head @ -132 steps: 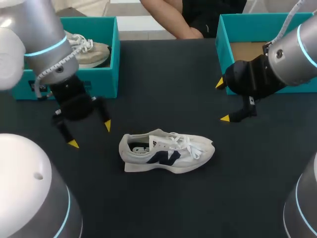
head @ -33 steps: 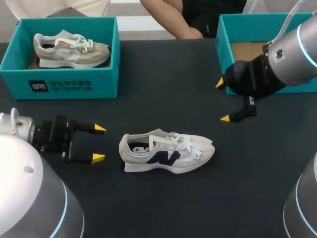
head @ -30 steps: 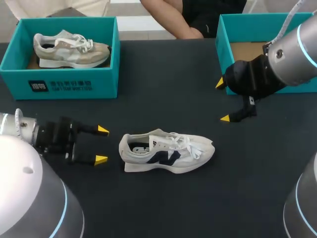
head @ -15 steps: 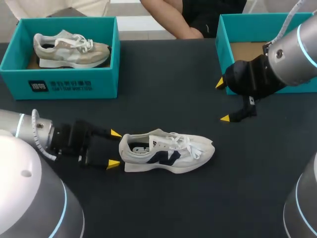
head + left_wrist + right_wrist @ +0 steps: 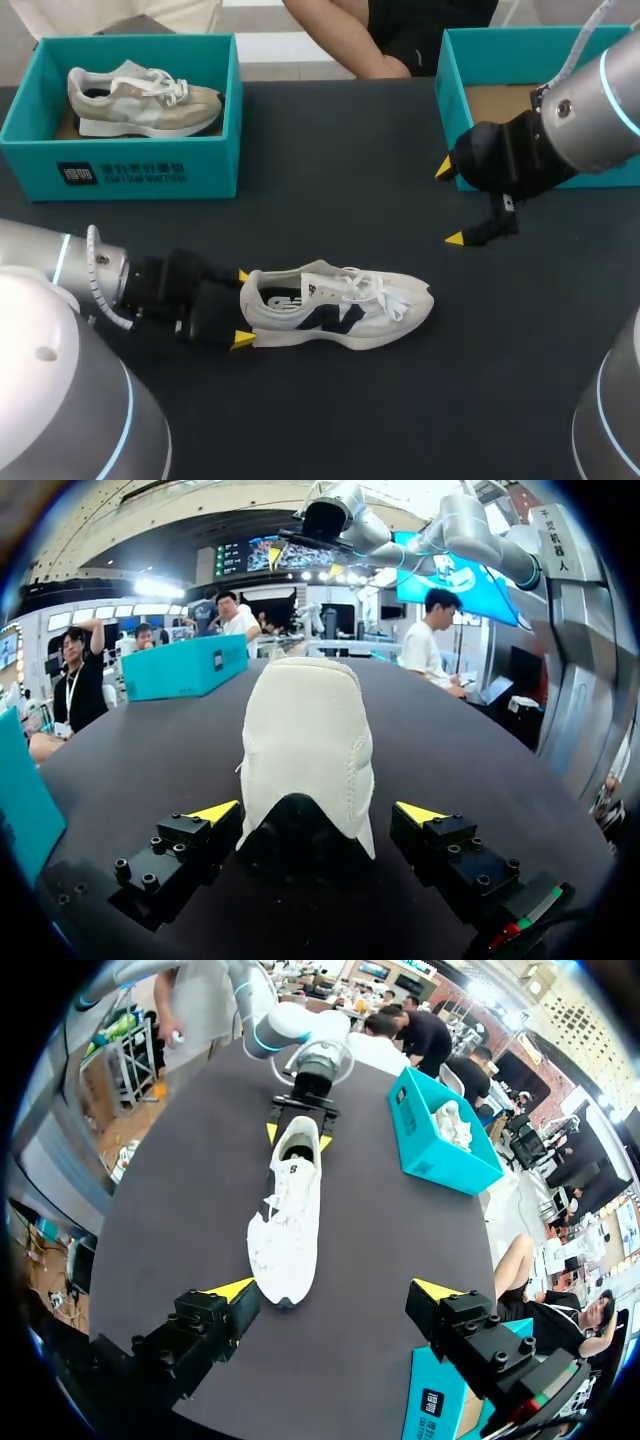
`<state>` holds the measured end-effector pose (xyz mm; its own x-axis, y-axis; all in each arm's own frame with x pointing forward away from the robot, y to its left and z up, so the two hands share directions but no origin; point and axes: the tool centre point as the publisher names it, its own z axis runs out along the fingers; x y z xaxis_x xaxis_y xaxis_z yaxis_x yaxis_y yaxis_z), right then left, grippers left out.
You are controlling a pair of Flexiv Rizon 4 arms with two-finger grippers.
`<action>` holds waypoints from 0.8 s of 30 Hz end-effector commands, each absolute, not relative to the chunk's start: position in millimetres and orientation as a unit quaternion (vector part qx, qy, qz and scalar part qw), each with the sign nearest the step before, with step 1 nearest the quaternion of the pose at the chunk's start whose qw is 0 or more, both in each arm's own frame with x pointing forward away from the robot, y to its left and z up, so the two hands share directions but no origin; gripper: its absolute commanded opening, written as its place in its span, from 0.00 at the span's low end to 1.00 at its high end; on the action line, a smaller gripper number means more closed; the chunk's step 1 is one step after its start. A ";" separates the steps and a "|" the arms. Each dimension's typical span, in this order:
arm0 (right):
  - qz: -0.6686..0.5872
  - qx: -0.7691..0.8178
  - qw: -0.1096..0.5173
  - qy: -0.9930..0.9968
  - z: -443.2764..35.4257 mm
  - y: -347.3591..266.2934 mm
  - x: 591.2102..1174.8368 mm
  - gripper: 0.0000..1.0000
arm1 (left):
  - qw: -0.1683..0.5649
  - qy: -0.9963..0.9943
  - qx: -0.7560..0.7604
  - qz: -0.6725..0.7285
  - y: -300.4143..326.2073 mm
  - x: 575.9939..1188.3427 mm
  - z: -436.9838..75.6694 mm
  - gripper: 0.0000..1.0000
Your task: Take the shoe out of the shoebox, open the shoe tongue, remove and reinsert the insole, then place the shoe into the shoebox
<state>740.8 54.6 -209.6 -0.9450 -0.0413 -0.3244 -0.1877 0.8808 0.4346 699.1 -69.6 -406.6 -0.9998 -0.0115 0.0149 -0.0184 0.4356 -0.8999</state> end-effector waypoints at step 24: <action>0.235 -0.059 0.156 0.958 -210.7 55.5 740.4 1.00 | 0.003 -0.860 0.028 0.510 -92.5 699.3 -420.0 0.00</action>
<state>740.8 54.6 -209.6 -0.9450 -0.0413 -0.3244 -0.1877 0.8808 0.4346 702.1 -90.3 -417.1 -0.9983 -0.0491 0.0300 -0.0497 0.4731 -0.8796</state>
